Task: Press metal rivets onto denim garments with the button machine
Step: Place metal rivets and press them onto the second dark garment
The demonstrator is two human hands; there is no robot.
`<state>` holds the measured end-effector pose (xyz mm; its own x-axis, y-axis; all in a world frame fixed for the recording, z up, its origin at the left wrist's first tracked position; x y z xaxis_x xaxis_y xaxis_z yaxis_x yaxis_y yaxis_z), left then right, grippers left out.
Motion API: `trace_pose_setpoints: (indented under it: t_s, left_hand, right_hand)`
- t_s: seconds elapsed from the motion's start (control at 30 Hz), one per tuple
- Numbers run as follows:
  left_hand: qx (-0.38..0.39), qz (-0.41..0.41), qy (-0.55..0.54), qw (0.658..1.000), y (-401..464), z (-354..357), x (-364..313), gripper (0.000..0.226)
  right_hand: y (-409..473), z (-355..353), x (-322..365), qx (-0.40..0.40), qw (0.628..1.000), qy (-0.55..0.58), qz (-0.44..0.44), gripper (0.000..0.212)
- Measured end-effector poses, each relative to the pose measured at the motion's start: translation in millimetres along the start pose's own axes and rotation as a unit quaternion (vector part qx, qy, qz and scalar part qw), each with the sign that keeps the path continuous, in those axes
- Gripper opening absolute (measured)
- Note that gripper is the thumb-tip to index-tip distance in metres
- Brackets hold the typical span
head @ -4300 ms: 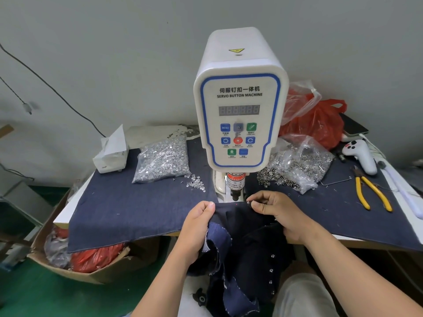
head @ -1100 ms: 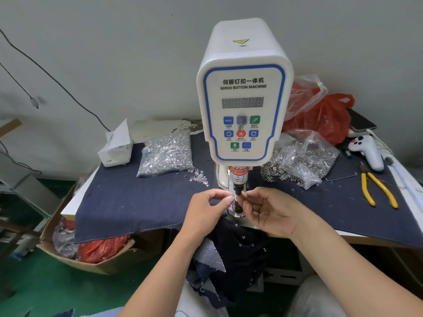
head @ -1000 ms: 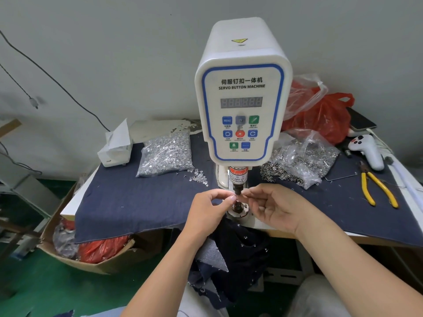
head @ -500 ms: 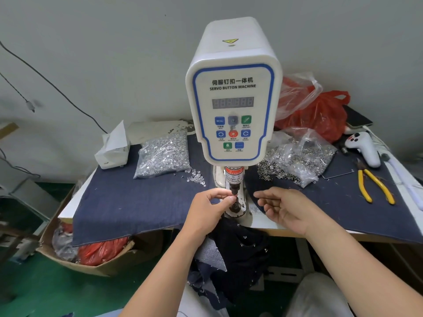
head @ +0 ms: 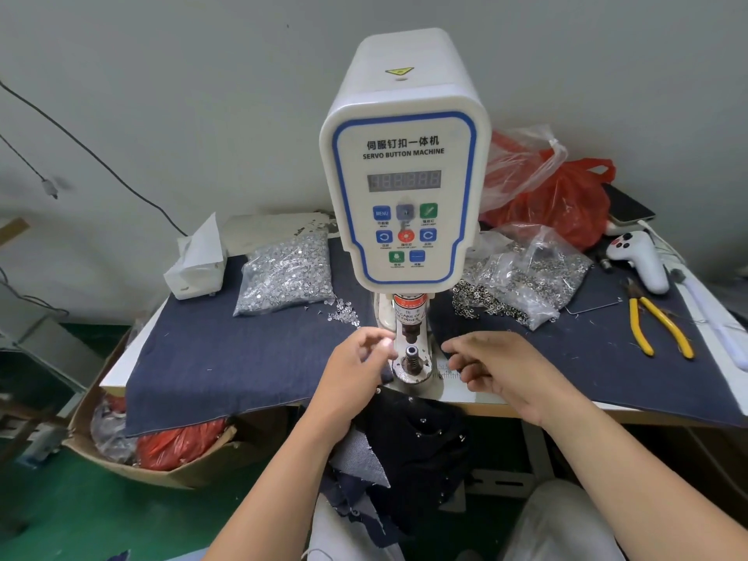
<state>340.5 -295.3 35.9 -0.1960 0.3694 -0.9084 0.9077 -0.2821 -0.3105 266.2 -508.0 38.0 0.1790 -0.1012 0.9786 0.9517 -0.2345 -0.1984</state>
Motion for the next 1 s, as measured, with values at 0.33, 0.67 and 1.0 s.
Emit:
trace_pose_setpoints:
  t_s: [0.33,0.67,1.0]
  left_hand:
    - [0.144,-0.105,-0.269,0.947,-24.0,-13.3,-0.8,0.021]
    - [0.204,-0.078,-0.339,0.915,-33.7,-15.8,-1.7,0.018]
    - [0.219,-0.043,-0.347,0.911,-40.4,-17.8,0.8,0.019]
  right_hand:
    - [-48.7,35.2,-17.9,0.172,0.877,-0.347,-0.286,0.021]
    - [-52.5,37.4,-34.8,0.116,0.874,-0.402,-0.248,0.03]
    - [-60.0,35.6,-26.4,0.145,0.876,-0.394,-0.239,0.018]
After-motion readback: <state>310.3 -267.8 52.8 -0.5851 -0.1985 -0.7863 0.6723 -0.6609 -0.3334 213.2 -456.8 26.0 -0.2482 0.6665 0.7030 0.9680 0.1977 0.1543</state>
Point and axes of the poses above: each hand's wrist, its own y-axis towards the middle knuckle, its own z-axis out of the palm, x = y × z, the point moved 1 cm from there along y, towards the middle knuckle, and after that the axes turned 12 degrees about -z, right-handed, at the moved point
